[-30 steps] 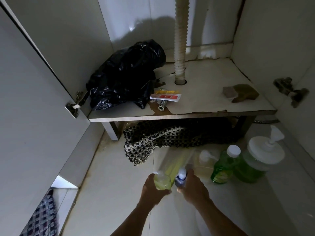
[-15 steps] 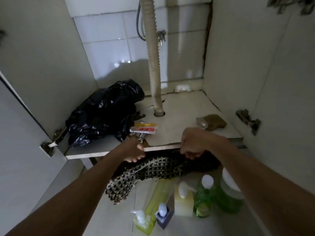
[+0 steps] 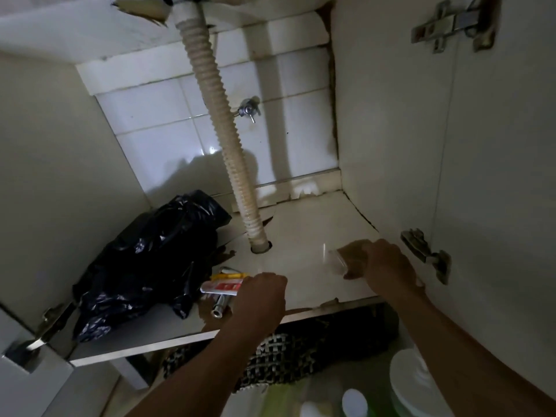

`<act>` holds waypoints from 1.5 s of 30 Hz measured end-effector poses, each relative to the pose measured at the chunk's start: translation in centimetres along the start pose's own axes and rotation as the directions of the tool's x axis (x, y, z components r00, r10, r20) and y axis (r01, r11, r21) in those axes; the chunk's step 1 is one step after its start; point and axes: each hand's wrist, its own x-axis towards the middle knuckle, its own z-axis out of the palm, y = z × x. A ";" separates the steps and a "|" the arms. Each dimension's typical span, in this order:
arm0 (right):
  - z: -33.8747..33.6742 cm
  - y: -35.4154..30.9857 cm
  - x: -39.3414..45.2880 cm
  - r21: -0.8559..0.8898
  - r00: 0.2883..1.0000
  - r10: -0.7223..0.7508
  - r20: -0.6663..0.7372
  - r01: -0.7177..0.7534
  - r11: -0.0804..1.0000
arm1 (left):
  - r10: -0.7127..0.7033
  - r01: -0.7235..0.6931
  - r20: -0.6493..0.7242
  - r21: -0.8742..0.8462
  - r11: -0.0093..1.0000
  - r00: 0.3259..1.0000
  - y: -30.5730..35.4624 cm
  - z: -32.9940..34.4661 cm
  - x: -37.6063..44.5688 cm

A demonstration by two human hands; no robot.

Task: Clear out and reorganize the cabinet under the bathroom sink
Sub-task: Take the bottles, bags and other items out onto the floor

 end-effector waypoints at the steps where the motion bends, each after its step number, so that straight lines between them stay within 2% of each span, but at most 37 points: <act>1: 0.3 -0.1 0.6 0.005 1.000 0.004 0.014 -0.004 1.000 | -0.002 0.002 -0.006 -0.004 1.000 1.000 -0.2 0.3 0.0; 3: 1.3 -0.2 1.4 0.032 0.999 0.005 0.046 -0.007 0.999 | 0.005 -0.006 -0.015 -0.036 0.999 1.000 -0.7 0.7 0.1; 7: 2.8 0.3 1.7 -0.037 1.000 -0.023 -0.003 0.022 0.999 | -0.005 0.004 -0.012 -0.104 0.995 1.000 -1.2 1.1 0.2; 13: 3.1 1.0 2.5 0.013 0.997 0.014 -0.071 -0.013 1.000 | -0.011 0.008 -0.034 -0.063 0.998 0.999 -0.4 1.7 0.3; 18: 2.8 1.6 2.0 0.050 0.991 0.029 -0.129 -0.023 0.998 | -0.070 0.054 -0.091 -0.163 0.985 0.993 -0.4 1.7 -0.1; 22: 2.3 1.9 0.8 0.000 0.995 -0.020 -0.097 0.020 1.000 | -0.075 0.048 -0.132 -0.198 0.979 0.988 -1.1 0.5 -0.9; 28: 1.8 1.0 -1.0 -0.120 0.997 0.006 -0.073 -0.014 0.993 | -0.038 0.001 -0.153 -0.238 0.971 0.988 -1.6 -1.5 -2.8; 32: 0.4 0.2 -2.2 -0.005 0.998 0.004 -0.063 -0.004 1.000 | -0.022 -0.054 -0.207 -0.355 0.933 0.978 -2.4 -2.9 -5.2; 34: -1.3 -0.5 -3.0 0.128 0.999 0.007 -0.052 -0.001 0.992 | -0.014 -0.100 -0.245 -0.449 0.888 0.969 -3.1 -3.2 -6.9; 36: -3.9 -1.2 -4.4 0.259 0.998 0.023 -0.052 -0.009 0.966 | 0.032 -0.167 -0.259 -0.520 0.838 0.965 -3.8 -3.3 -9.0; 41: -10.3 -2.8 -10.0 0.320 0.995 0.058 -0.084 -0.028 0.947 | 0.291 -0.381 -0.247 -0.595 0.708 0.924 -4.6 -4.3 -12.7; 43: -11.6 -2.9 -12.5 0.255 0.998 0.029 -0.055 -0.014 0.967 | 0.405 -0.477 -0.263 -0.596 0.645 0.876 -4.1 -5.1 -13.4; 45: -12.2 -2.8 -14.8 0.070 0.998 -0.028 0.057 0.024 0.997 | 0.525 -0.558 -0.250 -0.587 0.586 0.814 -3.1 -6.0 -14.1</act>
